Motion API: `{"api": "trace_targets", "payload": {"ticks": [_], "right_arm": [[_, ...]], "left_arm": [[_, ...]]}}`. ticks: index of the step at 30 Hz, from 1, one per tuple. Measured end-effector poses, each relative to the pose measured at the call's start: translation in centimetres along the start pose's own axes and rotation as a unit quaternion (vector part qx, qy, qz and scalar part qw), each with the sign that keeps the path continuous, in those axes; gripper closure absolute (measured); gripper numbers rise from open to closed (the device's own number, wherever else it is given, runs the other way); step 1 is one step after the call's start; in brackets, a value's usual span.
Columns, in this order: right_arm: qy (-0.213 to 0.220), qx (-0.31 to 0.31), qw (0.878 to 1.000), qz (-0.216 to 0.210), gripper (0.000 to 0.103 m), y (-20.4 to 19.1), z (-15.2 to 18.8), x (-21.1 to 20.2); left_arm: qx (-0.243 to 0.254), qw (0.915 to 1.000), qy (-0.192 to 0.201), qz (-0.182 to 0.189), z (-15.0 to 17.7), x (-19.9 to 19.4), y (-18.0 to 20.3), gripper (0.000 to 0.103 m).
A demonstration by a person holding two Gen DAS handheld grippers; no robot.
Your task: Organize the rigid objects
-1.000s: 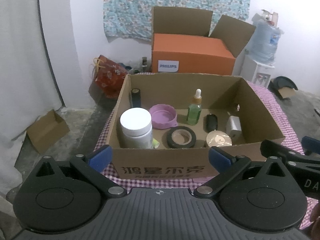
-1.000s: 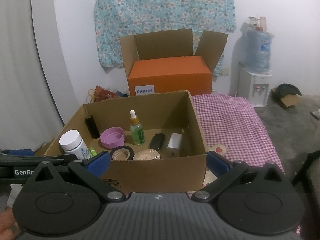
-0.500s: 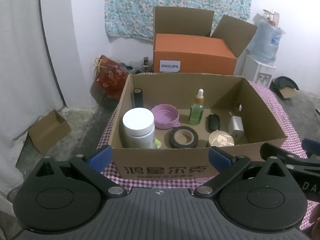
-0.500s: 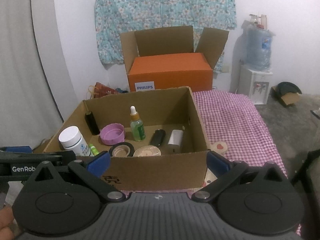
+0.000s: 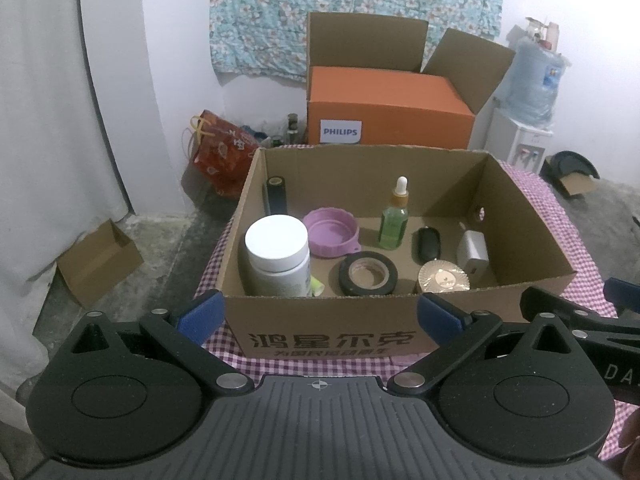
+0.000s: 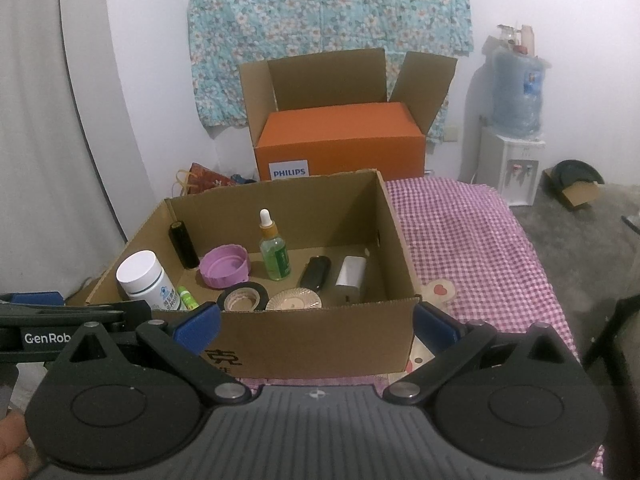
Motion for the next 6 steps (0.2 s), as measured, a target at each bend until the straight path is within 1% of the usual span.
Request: {"api": "trace_targets", "payload": {"ticks": [6], "right_arm": [[0.0, 0.0, 1.0, 0.0, 0.0, 0.0, 0.07, 0.01]], "left_arm": [[0.0, 1.0, -0.001, 0.0, 0.04, 0.07, -0.14, 0.0]]}}
Point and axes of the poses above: each gripper's, at about its wrist camera, not at the fingertips, and x roughly the way its jaws point, y to its right, z to its underside, the point moved 5 cm from there along x, roughly the way its jaws point, and after that the axes turned 5 degrees about x, right-handed, at the moved point
